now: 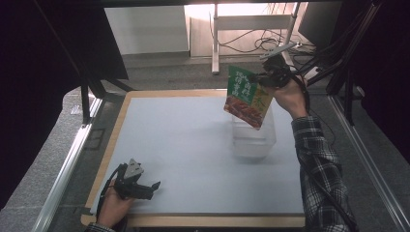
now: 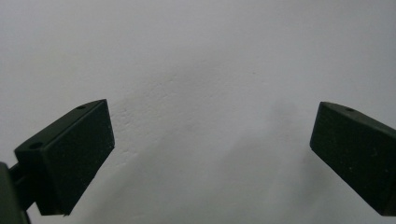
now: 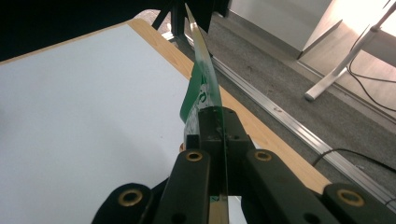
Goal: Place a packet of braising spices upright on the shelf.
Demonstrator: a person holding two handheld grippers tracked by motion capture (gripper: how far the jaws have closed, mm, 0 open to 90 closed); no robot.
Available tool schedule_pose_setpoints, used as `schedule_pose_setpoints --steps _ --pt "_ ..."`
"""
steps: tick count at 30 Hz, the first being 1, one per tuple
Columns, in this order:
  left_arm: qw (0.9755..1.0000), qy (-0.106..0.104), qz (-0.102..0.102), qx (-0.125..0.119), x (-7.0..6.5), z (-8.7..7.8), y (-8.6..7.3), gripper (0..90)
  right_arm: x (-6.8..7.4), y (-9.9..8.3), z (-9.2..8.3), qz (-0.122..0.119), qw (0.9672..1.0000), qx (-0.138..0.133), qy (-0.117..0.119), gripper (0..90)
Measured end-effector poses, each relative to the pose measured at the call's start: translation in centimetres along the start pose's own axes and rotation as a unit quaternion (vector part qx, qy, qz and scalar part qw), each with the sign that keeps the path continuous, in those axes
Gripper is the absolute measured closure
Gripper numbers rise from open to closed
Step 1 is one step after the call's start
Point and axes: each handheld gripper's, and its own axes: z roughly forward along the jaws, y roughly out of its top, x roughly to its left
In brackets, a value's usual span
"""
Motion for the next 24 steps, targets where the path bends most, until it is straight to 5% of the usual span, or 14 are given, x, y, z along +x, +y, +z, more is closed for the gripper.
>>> schedule_pose_setpoints --steps 10,18,24 --pt "1.0 0.002 0.002 0.002 -0.1 0.0 0.0 0.0 -0.8 -1.5 -2.2 0.005 0.9995 0.027 -0.014 89.5" --pt "1.0 0.002 0.002 0.003 0.0 0.0 0.0 0.0 -0.3 -2.2 0.1 -0.008 0.9978 0.064 -0.017 89.4" --pt "1.0 0.002 0.0 0.001 0.0 0.0 0.0 0.0 -0.1 -2.6 1.0 -0.002 0.9989 0.044 -0.017 85.4"
